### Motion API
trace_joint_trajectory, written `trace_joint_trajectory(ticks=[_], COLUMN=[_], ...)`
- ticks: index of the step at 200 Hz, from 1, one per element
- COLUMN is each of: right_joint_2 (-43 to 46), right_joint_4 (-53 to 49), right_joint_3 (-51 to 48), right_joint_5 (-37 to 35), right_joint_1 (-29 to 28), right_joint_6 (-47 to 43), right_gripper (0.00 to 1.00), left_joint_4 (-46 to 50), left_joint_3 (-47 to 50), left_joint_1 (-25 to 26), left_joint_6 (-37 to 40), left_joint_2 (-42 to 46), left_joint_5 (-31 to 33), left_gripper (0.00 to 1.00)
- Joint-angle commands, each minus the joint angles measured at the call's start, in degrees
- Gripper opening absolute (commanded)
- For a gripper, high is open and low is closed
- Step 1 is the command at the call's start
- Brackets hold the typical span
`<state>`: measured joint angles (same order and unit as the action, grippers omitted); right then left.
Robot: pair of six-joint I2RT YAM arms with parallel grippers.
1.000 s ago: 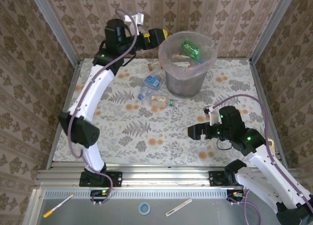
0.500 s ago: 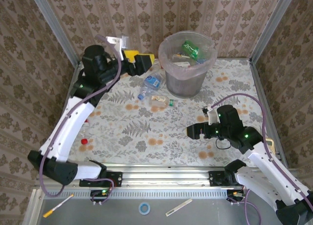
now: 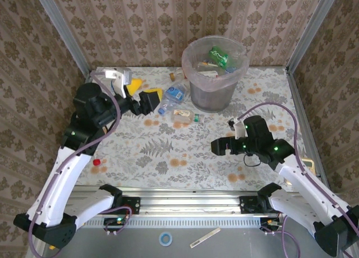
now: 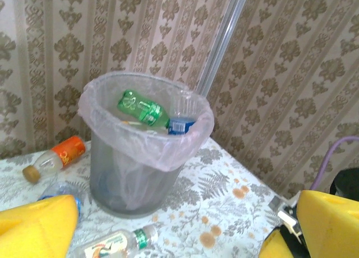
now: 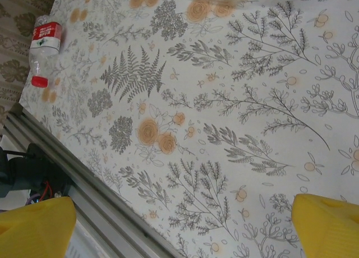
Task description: Throw the plastic bottles in the bin
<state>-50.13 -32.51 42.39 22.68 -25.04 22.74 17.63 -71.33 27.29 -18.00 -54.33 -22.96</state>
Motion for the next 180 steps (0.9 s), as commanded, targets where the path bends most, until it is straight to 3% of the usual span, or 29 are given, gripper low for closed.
trace_joint_trajectory(ticks=[1,180], right_joint_2=[-2.42,-26.35], right_joint_4=[3.39,10.88], right_joint_3=[2.97,15.63], right_joint_5=[-0.53,-0.62], right_joint_1=[-0.36,1.83], right_joint_6=[-0.41,1.41], right_gripper=[1.0,1.0], left_joint_4=[2.68,11.94], left_joint_3=[2.22,12.68], left_joint_1=[-0.04,-0.13], left_joint_6=[2.15,1.85], left_joint_2=[2.72,18.74], left_joint_5=[1.29,3.89], left_gripper=[1.0,1.0])
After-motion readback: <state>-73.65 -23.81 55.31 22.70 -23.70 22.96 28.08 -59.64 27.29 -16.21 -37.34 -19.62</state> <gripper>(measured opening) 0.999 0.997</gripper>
